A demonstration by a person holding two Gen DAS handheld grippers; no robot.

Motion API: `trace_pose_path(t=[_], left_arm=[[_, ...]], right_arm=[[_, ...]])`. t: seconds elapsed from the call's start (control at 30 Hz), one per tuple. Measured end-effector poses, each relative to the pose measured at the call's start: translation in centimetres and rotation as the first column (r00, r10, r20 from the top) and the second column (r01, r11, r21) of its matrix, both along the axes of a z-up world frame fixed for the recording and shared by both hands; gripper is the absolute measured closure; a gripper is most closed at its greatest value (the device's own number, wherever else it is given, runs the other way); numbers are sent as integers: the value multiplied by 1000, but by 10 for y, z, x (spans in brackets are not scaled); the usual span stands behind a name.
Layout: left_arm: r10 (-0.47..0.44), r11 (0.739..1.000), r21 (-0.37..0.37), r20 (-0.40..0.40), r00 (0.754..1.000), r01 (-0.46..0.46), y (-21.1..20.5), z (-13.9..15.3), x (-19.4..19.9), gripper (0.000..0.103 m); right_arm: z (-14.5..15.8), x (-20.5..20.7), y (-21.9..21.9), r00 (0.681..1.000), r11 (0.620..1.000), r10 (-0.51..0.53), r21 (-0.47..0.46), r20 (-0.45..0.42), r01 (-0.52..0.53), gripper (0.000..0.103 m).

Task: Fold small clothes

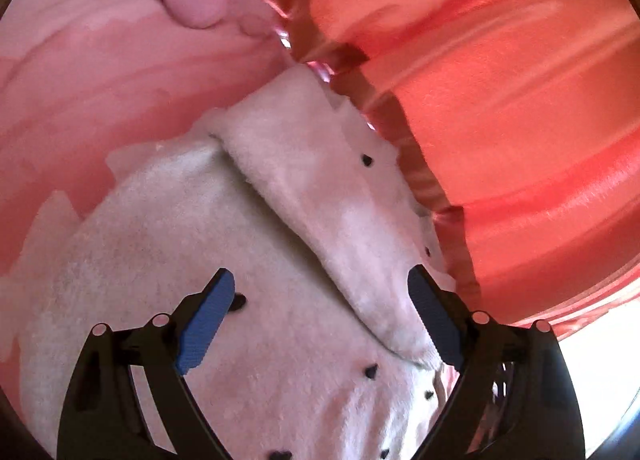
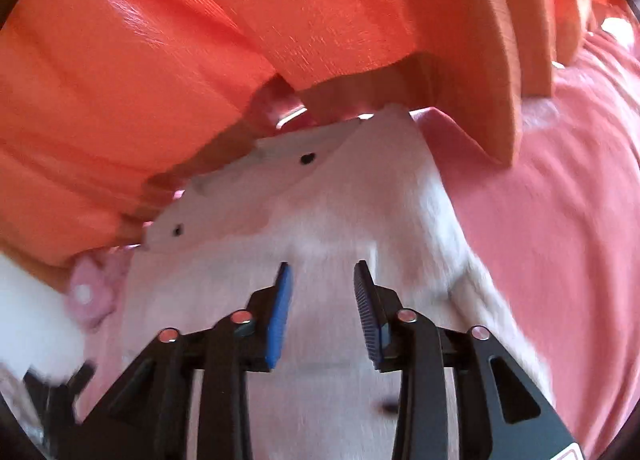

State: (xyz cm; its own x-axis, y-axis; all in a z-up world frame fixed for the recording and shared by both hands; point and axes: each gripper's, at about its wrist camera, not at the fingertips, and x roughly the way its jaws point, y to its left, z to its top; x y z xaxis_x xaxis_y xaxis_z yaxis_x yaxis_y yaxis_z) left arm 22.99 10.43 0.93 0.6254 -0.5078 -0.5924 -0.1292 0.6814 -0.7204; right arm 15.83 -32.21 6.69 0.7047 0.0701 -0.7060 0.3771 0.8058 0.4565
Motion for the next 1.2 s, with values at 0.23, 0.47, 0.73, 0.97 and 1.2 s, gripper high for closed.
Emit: trace_pose_path(t=[0.23,0.47,0.73,0.97,1.2], left_arm=[[81,996,33,-27,996,-81,11,-19,22,17],[124,992,-23,-11,992,-124,27,-22,25,16],[168,969,-192,51,984,-155,46,-23,32,16],[189,966,-188,57,980,-175,46,-25,40,16],[185,975,-134,49,982,-177,40,-23,52,16]], right_arm=[[-37,18,35,985,983,5,-180,-173,-36,50],[-43,20,26,987,997,-53,-58,-149,45,50],[-30,21,11,996,995,-71,60,-59,75,94],[-27,16,6,997,990,-62,128,-39,67,87],[-50,22,8,993,975,-50,210,-106,72,69]])
